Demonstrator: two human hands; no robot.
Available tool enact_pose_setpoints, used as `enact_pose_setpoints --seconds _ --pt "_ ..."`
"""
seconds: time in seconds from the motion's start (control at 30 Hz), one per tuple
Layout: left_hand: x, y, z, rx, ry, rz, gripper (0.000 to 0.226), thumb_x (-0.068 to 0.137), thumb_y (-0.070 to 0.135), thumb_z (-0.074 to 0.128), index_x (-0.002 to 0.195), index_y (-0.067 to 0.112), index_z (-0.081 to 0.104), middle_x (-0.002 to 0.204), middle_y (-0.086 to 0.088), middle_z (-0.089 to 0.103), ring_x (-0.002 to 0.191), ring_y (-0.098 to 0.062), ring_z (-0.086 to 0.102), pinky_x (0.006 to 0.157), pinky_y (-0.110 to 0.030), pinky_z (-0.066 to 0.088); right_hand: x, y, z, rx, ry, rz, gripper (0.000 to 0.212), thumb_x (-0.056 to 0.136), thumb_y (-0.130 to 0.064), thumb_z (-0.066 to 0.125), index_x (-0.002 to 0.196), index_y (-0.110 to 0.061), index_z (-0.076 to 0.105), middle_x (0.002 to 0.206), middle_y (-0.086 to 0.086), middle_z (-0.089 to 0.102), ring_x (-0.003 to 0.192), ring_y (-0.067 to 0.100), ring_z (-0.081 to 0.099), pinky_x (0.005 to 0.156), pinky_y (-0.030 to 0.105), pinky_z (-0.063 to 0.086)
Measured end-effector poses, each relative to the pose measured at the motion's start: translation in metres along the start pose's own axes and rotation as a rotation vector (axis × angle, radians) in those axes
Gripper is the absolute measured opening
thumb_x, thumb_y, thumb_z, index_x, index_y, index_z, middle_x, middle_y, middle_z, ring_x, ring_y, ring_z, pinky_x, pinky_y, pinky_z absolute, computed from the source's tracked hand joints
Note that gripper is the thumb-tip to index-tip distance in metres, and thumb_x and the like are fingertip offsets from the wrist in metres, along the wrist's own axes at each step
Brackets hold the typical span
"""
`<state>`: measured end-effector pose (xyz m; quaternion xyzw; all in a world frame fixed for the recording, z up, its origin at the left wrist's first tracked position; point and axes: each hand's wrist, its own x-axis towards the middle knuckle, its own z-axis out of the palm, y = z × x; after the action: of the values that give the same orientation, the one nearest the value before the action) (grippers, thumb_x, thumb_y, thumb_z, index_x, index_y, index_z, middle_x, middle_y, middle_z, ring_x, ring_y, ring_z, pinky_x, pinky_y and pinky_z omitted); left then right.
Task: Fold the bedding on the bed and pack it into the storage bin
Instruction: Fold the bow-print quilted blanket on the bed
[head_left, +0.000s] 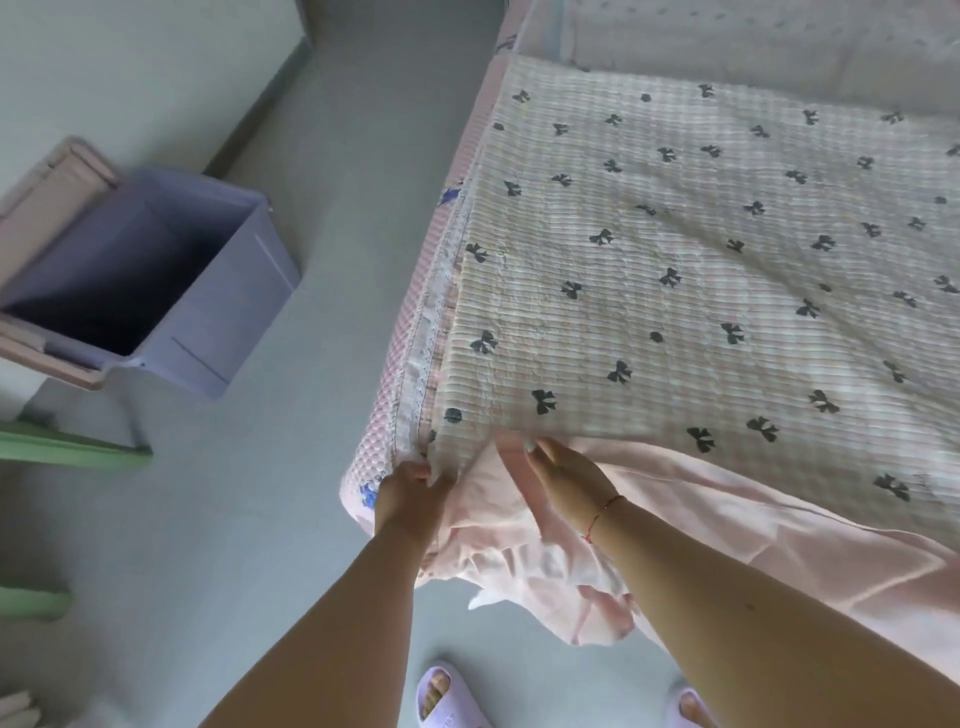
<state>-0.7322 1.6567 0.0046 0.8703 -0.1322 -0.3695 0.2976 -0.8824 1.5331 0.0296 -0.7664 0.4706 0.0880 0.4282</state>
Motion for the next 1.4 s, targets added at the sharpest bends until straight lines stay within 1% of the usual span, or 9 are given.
enact_pose_setpoints --seconds 0.23,0.43,0.57,0.8,0.93,1.07,1.17,1.3,1.4 --pt "0.007 -0.005 -0.011 0.018 -0.061 0.189 0.017 0.084 0.029 0.072 0.088 0.018 0.060 0.096 0.001 0.065 0.093 -0.017 0.060 0.082 -0.026 0.043 0.013 -0.023 0.018 0.014 0.055 0.028 0.047 0.099 -0.050 0.025 0.122 -0.022 0.055 0.121 0.004 0.060 0.114 0.024 0.054 0.092 0.034 0.039" --pt "0.014 -0.004 -0.022 -0.007 -0.224 0.156 0.029 0.091 0.030 0.066 0.107 0.006 0.065 0.114 -0.005 0.066 0.110 -0.021 0.060 0.093 -0.026 0.042 0.012 -0.038 0.021 0.022 0.062 0.046 0.051 0.100 -0.048 0.024 0.130 -0.017 0.051 0.128 0.006 0.057 0.118 0.023 0.052 0.095 0.032 0.038" --pt "0.017 -0.002 -0.026 0.080 -0.312 0.198 0.030 0.094 0.034 0.059 0.101 0.006 0.065 0.112 -0.007 0.069 0.108 -0.024 0.061 0.092 -0.028 0.045 0.013 -0.042 0.023 0.067 0.060 0.061 0.053 0.099 -0.052 0.023 0.139 -0.023 0.043 0.139 0.004 0.051 0.127 0.023 0.046 0.099 0.031 0.034" --pt "0.021 -0.020 -0.048 -0.060 -0.118 0.055 0.016 0.090 0.013 0.060 0.074 0.011 0.058 0.068 0.000 0.054 0.069 -0.019 0.048 0.053 -0.020 0.034 0.010 -0.056 0.026 0.093 0.023 0.028 0.049 0.100 -0.048 0.023 0.139 -0.023 0.042 0.137 0.004 0.053 0.123 0.023 0.049 0.093 0.028 0.034" --pt "0.015 -0.014 -0.053 -0.090 -0.107 0.045 0.012 0.090 0.016 0.059 0.085 0.005 0.059 0.072 -0.004 0.055 0.068 -0.019 0.047 0.055 -0.023 0.037 0.012 -0.062 0.029 0.098 -0.016 0.046 0.053 0.099 -0.052 0.021 0.139 -0.024 0.042 0.140 0.002 0.050 0.127 0.022 0.047 0.101 0.031 0.035" --pt "0.008 0.005 -0.061 -0.259 -0.250 0.149 0.030 0.089 0.002 0.055 0.109 0.025 0.056 0.064 -0.005 0.057 0.053 -0.010 0.050 0.049 -0.016 0.041 0.014 -0.070 0.026 0.176 -0.014 0.120 0.050 0.101 -0.045 0.027 0.139 -0.017 0.044 0.142 0.007 0.047 0.130 0.024 0.043 0.106 0.034 0.033" --pt "0.001 0.025 -0.070 -0.186 -0.398 0.210 0.034 0.093 -0.004 0.047 0.108 0.021 0.065 0.066 0.005 0.057 0.042 0.002 0.046 0.044 -0.009 0.036 0.010 -0.078 0.017 0.259 0.025 0.158 0.046 0.102 -0.037 0.030 0.139 -0.012 0.043 0.142 0.008 0.046 0.132 0.025 0.041 0.105 0.030 0.031" --pt "0.003 0.061 -0.074 -0.183 -0.617 0.043 0.025 0.096 0.023 0.053 0.106 0.010 0.073 0.077 0.002 0.061 0.057 -0.005 0.051 0.061 -0.019 0.045 0.004 -0.086 -0.001 0.311 0.140 0.203 0.059 0.100 -0.050 0.018 0.139 -0.014 0.044 0.141 0.006 0.048 0.129 0.026 0.044 0.105 0.034 0.032" --pt "0.004 0.089 -0.072 -0.288 -0.714 -0.140 0.065 0.097 0.059 0.034 0.106 0.007 0.073 0.076 -0.005 0.063 0.063 -0.013 0.052 0.066 -0.024 0.047 0.000 -0.088 -0.022 0.276 0.259 0.292 0.071 0.098 -0.054 0.009 0.126 -0.009 0.056 0.126 0.013 0.059 0.118 0.030 0.051 0.100 0.037 0.037"
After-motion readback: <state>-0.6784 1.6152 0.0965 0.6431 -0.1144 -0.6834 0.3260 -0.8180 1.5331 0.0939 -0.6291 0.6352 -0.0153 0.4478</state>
